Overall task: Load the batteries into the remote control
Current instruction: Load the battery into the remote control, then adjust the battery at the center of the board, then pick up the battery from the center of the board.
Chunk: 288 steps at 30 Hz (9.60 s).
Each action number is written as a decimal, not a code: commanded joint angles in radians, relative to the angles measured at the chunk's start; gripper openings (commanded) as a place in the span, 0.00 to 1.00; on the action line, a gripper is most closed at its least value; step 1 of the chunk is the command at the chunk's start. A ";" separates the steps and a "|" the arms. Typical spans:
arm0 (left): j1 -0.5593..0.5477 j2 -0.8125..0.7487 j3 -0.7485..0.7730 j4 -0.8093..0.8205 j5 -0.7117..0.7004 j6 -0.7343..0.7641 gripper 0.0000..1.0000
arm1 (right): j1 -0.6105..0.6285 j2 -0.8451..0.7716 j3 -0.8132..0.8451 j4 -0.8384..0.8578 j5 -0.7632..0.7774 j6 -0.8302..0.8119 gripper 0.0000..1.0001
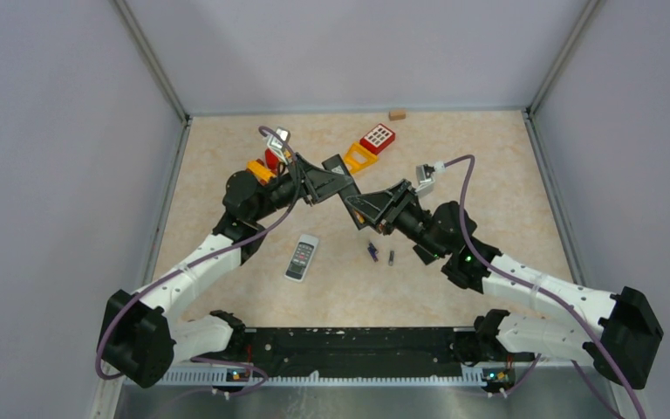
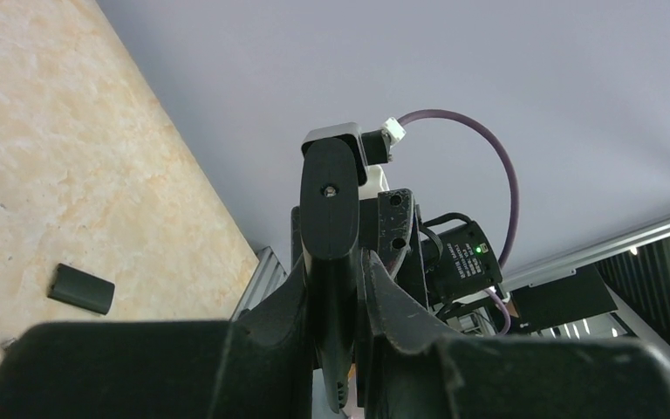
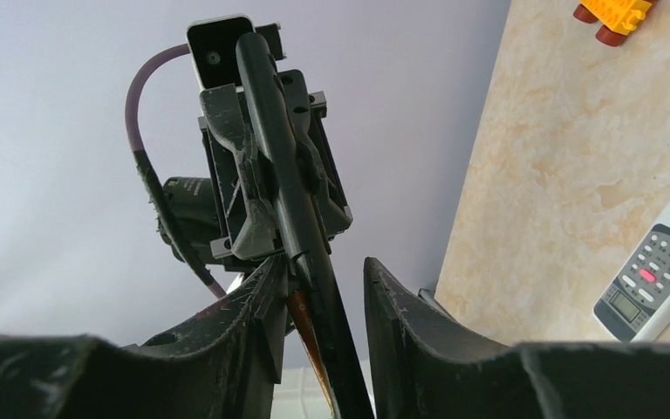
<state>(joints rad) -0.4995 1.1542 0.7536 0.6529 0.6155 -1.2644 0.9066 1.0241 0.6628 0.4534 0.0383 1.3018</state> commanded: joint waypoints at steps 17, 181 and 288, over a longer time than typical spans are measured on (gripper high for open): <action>0.006 -0.008 0.088 -0.110 0.016 -0.093 0.00 | -0.013 -0.012 0.011 -0.042 0.036 -0.076 0.60; 0.064 -0.456 0.177 -0.935 -0.749 0.591 0.00 | 0.042 0.621 0.327 -0.893 -0.184 -1.694 0.00; 0.141 -0.435 -0.012 -0.790 -0.388 0.618 0.00 | -0.081 0.561 0.296 -0.958 0.131 0.047 0.00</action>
<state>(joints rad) -0.3626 0.6792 0.7490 -0.2276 0.1307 -0.6285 0.8455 1.6524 0.9558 -0.6178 0.1905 1.6516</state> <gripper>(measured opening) 0.200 0.070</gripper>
